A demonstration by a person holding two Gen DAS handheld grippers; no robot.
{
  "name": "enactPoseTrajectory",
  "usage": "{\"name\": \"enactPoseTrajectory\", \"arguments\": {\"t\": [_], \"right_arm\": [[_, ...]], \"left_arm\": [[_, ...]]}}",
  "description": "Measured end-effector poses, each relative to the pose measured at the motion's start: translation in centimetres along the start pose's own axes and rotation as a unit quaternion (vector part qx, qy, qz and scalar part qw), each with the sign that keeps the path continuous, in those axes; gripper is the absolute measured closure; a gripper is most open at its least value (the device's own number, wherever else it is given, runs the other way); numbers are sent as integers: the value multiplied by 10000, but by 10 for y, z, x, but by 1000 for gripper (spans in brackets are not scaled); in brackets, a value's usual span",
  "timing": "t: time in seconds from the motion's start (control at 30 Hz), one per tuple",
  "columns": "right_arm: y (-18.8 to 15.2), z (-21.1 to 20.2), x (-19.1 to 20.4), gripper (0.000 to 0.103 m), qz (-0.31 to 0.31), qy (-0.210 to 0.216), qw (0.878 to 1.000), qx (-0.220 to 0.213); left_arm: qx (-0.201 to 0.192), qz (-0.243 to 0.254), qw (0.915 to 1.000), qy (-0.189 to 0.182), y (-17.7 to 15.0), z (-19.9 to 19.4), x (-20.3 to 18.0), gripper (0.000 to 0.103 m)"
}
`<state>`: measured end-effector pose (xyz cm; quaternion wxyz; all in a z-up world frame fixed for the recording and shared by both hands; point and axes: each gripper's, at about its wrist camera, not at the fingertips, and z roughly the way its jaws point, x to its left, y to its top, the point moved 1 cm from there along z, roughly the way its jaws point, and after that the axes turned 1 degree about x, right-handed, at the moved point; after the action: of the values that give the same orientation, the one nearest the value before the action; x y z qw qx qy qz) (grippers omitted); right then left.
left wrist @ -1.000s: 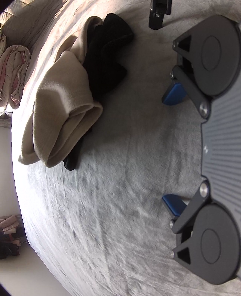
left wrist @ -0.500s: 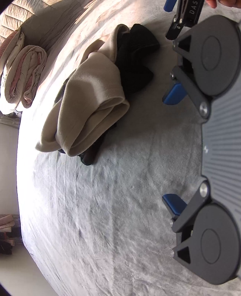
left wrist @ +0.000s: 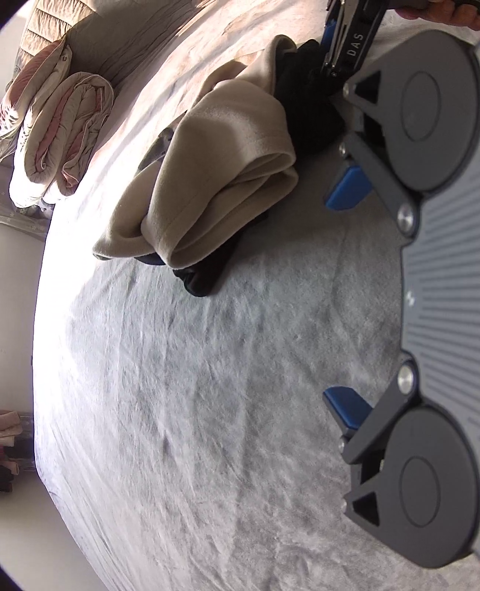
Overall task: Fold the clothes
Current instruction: 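Grasp the beige sweatshirt edge with the right gripper while the left gripper grasps another edge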
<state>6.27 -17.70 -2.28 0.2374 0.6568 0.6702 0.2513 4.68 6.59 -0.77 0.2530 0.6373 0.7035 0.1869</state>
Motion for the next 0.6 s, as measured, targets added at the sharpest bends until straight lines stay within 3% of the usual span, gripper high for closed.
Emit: {"name": "enactPoseTrajectory", "arguments": {"t": [0.03, 0.1, 0.33, 0.6], "right_arm": [[2, -1, -3, 57, 13, -1, 10000, -21], [7, -2, -10, 78, 54, -43, 10000, -31], [34, 6, -29, 82, -149, -1057, 9938, -309], [70, 35, -69, 83, 328, -1839, 9818, -347]], "left_arm": [[-8, 3, 10000, 21, 1, 0, 1, 1], [-17, -22, 10000, 56, 2, 1, 4, 1], [19, -186, 9998, 86, 6, 4, 12, 1], [3, -220, 9997, 99, 11, 5, 15, 1]]}}
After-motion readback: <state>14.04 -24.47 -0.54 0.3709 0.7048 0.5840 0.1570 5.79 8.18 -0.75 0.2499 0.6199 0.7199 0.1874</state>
